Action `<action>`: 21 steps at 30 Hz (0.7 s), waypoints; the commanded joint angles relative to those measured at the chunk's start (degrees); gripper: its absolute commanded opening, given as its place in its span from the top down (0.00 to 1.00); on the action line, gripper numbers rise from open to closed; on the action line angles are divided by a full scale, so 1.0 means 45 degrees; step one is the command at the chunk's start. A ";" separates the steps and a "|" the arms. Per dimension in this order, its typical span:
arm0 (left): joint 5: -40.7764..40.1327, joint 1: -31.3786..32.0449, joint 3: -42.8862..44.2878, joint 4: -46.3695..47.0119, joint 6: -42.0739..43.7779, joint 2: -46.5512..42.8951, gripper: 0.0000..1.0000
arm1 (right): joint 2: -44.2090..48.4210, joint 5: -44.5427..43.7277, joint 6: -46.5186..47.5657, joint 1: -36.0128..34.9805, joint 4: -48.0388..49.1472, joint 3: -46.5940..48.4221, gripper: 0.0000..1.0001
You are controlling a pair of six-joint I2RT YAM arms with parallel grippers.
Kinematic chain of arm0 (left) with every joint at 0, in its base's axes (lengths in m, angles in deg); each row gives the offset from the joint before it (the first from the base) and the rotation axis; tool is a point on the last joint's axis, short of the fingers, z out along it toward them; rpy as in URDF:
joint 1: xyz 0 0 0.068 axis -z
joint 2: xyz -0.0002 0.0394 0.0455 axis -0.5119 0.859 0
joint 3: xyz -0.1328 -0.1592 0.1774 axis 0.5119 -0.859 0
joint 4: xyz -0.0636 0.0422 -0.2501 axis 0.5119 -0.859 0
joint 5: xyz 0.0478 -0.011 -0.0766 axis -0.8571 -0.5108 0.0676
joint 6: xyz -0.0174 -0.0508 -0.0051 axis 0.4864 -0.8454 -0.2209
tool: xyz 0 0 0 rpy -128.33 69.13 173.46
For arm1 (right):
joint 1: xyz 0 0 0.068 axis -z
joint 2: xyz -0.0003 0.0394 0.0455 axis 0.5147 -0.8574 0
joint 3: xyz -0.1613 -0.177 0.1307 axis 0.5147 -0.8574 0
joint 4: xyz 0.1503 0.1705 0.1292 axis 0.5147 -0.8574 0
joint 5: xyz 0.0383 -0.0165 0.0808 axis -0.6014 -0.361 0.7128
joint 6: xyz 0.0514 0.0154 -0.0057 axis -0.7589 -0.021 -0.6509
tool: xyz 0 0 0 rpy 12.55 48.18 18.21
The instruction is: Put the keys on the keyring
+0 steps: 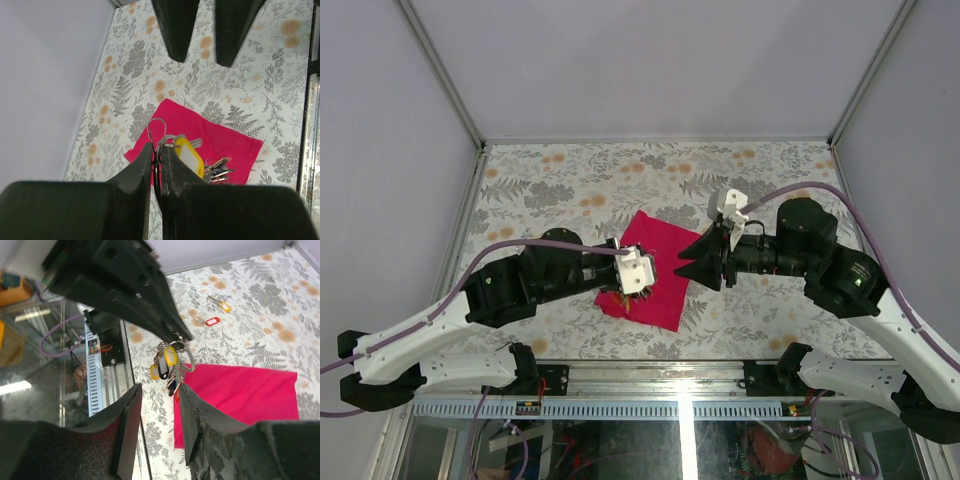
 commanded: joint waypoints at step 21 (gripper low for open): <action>-0.1258 -0.0086 -0.0895 0.2681 0.0059 -0.0677 1.00 | -0.0702 -0.3269 -0.8599 -0.0078 0.4577 -0.1448 0.58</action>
